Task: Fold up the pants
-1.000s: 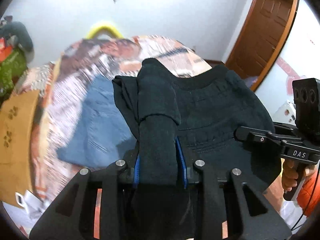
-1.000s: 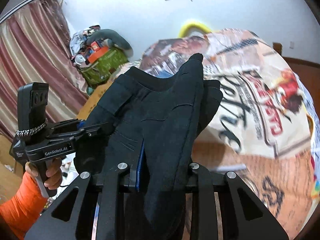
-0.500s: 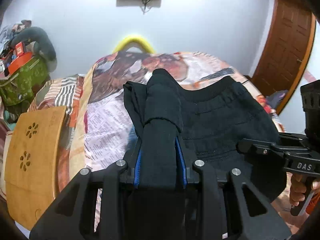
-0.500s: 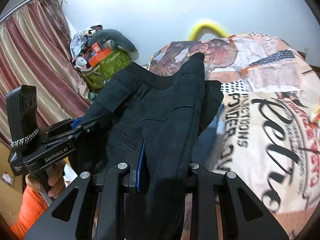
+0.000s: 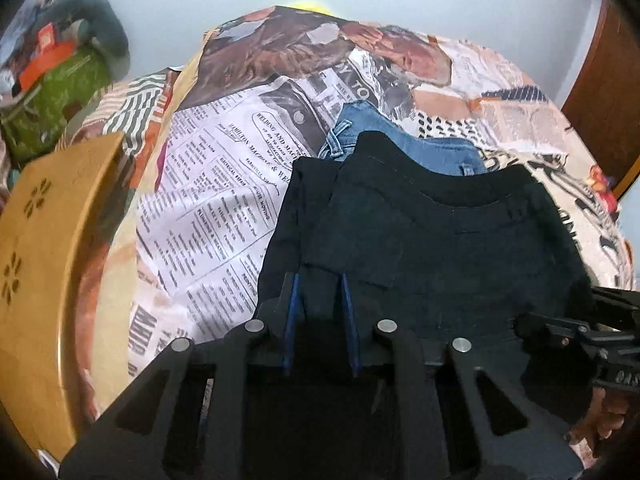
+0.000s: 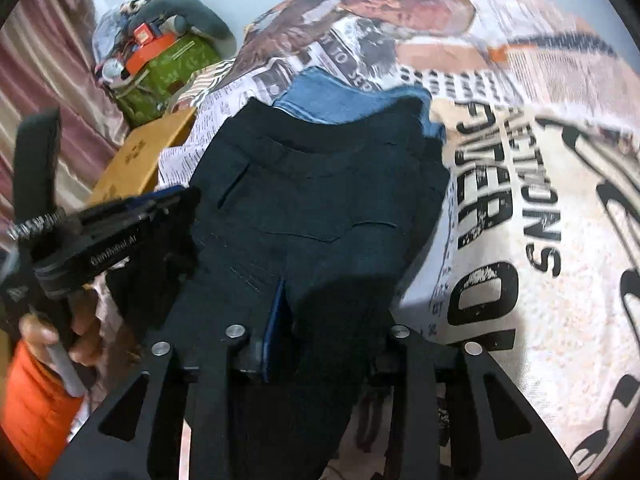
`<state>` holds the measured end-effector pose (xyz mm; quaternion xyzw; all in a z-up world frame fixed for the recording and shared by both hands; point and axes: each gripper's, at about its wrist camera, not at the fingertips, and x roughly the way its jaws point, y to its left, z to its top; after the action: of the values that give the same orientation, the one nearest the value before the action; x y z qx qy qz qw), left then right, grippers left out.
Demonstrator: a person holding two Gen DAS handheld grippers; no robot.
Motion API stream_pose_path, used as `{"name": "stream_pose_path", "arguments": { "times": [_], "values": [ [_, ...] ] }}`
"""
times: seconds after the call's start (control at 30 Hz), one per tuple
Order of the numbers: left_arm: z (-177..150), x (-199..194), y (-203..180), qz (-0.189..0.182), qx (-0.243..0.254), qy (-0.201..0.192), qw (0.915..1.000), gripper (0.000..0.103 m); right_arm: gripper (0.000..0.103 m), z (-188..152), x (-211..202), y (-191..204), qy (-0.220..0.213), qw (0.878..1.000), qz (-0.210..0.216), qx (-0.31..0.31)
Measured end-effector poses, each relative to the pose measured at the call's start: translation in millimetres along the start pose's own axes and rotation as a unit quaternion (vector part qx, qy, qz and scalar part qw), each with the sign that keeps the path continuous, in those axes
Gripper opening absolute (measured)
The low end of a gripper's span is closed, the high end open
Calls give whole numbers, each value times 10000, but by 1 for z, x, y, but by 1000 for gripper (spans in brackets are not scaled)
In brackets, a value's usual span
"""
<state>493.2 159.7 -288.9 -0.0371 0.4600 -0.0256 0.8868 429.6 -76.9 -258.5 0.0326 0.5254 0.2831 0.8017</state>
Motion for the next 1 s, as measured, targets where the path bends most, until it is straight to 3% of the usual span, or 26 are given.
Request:
{"name": "stream_pose_path", "arguments": {
  "times": [0.1, 0.2, 0.43, 0.7, 0.93, 1.0],
  "values": [
    [-4, -11, -3, 26, 17, 101, 9999, 22, 38, -4, -5, -7, 81, 9998, 50, 187],
    [-8, -26, -13, 130, 243, 189, 9994, 22, 44, -10, -18, -6, 97, 9996, -217, 137],
    [-20, -106, -41, 83, 426, -132, 9990, 23, 44, -30, -91, 3, -441, 9964, -679, -250],
    [-30, -243, -74, 205, 480, -1223, 9911, 25, 44, -45, -227, 53, -1802, 9783, -659, -787],
    [-62, -363, -100, 267, 482, -2293, 9718, 26, 44, -76, -315, 111, -2868, 9504, -368, -1145],
    [-75, -392, -108, 365, 502, -2588, 9639, 36, 44, -91, -337, 123, -3153, 9405, -310, -1229]
  ]
}}
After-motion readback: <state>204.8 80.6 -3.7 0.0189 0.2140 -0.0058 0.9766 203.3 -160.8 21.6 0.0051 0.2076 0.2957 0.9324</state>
